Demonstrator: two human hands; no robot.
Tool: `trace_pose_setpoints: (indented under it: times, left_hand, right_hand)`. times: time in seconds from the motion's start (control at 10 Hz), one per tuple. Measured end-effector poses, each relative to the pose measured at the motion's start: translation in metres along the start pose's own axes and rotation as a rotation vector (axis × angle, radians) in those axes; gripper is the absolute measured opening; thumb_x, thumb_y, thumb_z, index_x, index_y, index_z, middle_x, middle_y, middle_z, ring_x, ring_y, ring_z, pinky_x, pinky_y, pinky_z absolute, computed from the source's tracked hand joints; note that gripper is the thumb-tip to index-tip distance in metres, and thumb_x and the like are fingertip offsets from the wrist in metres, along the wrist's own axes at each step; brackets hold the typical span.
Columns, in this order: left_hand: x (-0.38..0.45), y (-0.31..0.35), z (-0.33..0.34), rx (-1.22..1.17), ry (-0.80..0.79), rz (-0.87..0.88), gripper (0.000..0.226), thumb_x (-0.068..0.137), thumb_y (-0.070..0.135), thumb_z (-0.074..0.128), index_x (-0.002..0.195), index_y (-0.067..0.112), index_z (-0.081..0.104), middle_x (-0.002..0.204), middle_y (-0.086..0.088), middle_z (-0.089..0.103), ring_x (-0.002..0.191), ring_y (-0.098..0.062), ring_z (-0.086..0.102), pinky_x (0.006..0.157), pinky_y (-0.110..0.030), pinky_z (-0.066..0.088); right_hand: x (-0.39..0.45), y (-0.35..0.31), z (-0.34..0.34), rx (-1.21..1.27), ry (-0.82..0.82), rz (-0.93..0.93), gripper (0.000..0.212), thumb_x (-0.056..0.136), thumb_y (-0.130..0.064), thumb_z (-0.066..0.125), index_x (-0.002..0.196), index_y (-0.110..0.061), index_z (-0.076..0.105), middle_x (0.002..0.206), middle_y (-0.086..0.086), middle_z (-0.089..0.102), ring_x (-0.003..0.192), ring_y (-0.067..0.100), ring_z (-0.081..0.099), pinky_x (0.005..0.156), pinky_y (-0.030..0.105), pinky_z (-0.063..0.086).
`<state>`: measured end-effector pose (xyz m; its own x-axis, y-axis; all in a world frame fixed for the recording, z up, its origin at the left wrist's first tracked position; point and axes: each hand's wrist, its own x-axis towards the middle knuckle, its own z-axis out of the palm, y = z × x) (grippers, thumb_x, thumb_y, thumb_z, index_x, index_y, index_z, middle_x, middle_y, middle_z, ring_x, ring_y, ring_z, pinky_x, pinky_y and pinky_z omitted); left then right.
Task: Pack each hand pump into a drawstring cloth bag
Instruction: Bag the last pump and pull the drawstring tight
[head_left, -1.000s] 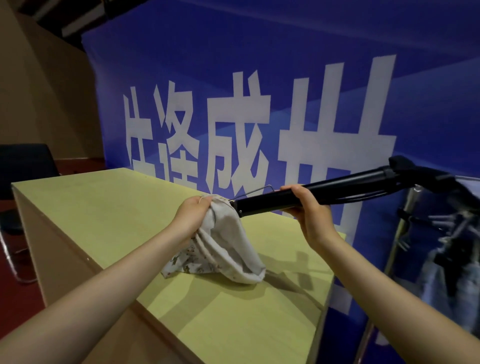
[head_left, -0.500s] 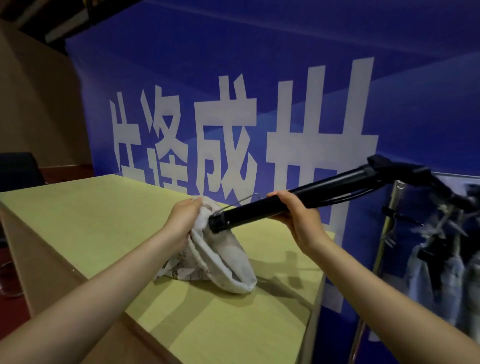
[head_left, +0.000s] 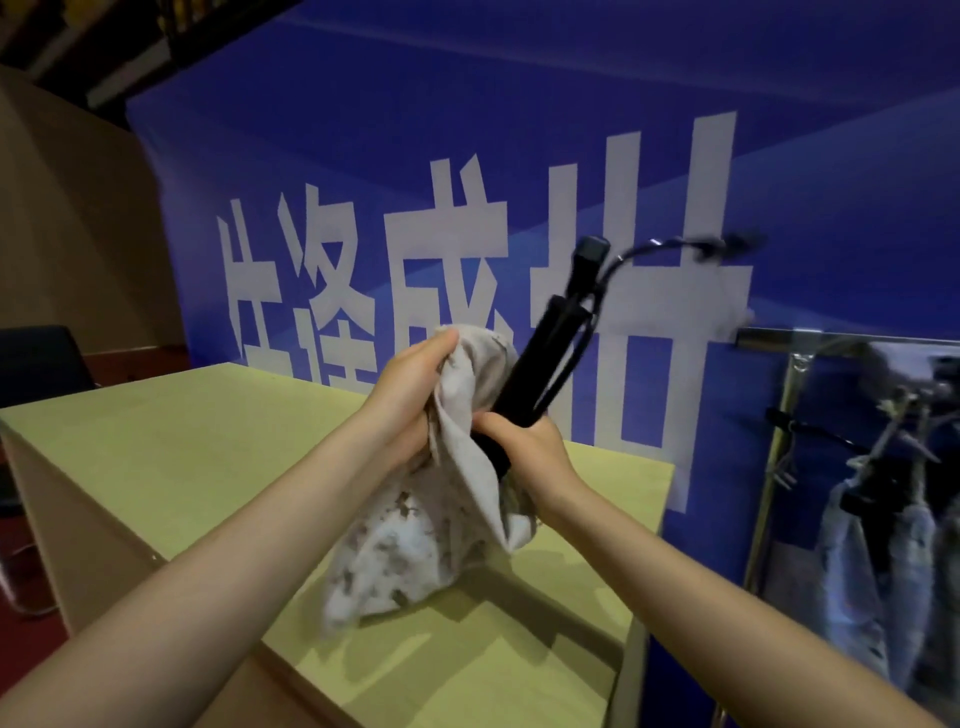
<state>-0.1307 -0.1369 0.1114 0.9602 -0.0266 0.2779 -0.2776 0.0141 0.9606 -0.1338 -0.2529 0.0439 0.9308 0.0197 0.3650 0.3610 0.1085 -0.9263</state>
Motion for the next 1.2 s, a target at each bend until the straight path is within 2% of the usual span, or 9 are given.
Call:
trace_pose_setpoints:
  times: [0.1,0.2,0.4,0.6,0.7,0.8,0.9,1.0,1.2]
  left_hand:
    - [-0.011,0.017,-0.015,-0.100,-0.048,0.094,0.025,0.097,0.024,0.054,0.107,0.006,0.069,0.103,-0.013,0.073,0.099,-0.024,0.068,0.088,-0.034,0.053]
    - [-0.014,0.028,-0.021,-0.002,0.034,0.126,0.019,0.096,0.025,0.057,0.094,0.013,0.071,0.092,-0.005,0.074,0.089,-0.019,0.067,0.079,-0.030,0.052]
    - [-0.009,0.035,-0.040,-0.163,0.002,-0.108,0.011,0.092,0.013,0.062,0.097,0.006,0.069,0.092,-0.008,0.068,0.096,-0.021,0.061,0.097,-0.036,0.050]
    - [-0.016,0.050,-0.055,-0.453,-0.084,-0.240,0.009,0.092,0.015,0.058,0.097,0.010,0.064,0.059,0.006,0.050,0.066,-0.008,0.051,0.084,-0.029,0.047]
    - [-0.016,0.053,-0.054,-0.528,-0.081,-0.176,0.008,0.092,0.016,0.057,0.094,0.011,0.063,0.059,0.006,0.050,0.068,-0.009,0.054,0.095,-0.031,0.045]
    - [-0.016,0.050,-0.052,-0.587,-0.050,-0.101,0.013,0.092,0.014,0.056,0.083,0.010,0.063,0.069,0.002,0.058,0.055,-0.006,0.055,0.051,-0.015,0.045]
    - [-0.016,0.044,-0.051,-0.610,-0.046,-0.080,0.012,0.093,0.013,0.054,0.091,0.010,0.066,0.070,0.003,0.059,0.054,-0.003,0.050,0.035,-0.010,0.029]
    - [-0.014,0.043,-0.049,-0.597,-0.019,-0.046,0.016,0.096,0.014,0.051,0.089,0.010,0.065,0.068,0.003,0.058,0.050,-0.003,0.046,0.034,-0.011,0.021]
    - [-0.007,0.056,-0.058,0.077,0.196,0.239,0.019,0.093,0.008,0.053,0.093,-0.001,0.070,0.061,0.000,0.058,0.044,-0.004,0.048,0.039,-0.014,0.032]
  right_hand:
    - [0.007,-0.010,0.001,-0.186,0.035,-0.086,0.035,0.091,-0.041,0.062,0.119,-0.020,0.061,0.105,-0.002,0.070,0.098,0.013,0.066,0.085,0.033,0.055]
    - [0.008,-0.016,-0.001,-0.192,0.081,-0.070,0.046,0.097,-0.053,0.042,0.124,-0.019,0.058,0.108,-0.001,0.068,0.100,0.014,0.063,0.083,0.030,0.052]
    - [0.003,-0.014,-0.010,-0.133,0.077,-0.107,0.031,0.096,-0.033,0.055,0.123,-0.019,0.050,0.108,-0.001,0.063,0.096,0.008,0.063,0.074,0.019,0.050]
    - [0.004,-0.018,-0.009,-0.244,0.039,-0.223,0.056,0.096,-0.021,0.056,0.144,-0.028,0.029,0.104,-0.021,0.054,0.073,-0.014,0.057,0.065,0.018,0.049]
    - [0.006,-0.017,-0.005,-0.275,-0.023,-0.245,0.055,0.097,-0.032,0.051,0.146,-0.037,0.027,0.112,-0.036,0.053,0.097,-0.017,0.053,0.087,0.026,0.046]
    - [0.003,-0.016,0.002,-0.235,-0.059,-0.283,0.056,0.087,-0.063,0.036,0.140,-0.045,0.035,0.128,-0.035,0.051,0.124,-0.005,0.047,0.108,0.039,0.039]
    - [-0.001,-0.015,0.002,-0.295,-0.077,-0.341,0.057,0.091,-0.064,0.031,0.144,-0.042,0.031,0.139,-0.026,0.047,0.128,-0.004,0.044,0.108,0.038,0.040]
    - [-0.004,-0.018,0.001,-0.307,-0.126,-0.379,0.047,0.097,-0.050,0.036,0.144,-0.045,0.032,0.137,-0.034,0.045,0.128,-0.011,0.041,0.106,0.029,0.036]
    - [-0.005,-0.019,0.000,-0.343,-0.137,-0.345,0.043,0.095,-0.053,0.038,0.137,-0.058,0.029,0.124,-0.047,0.046,0.119,-0.017,0.044,0.105,0.034,0.039]
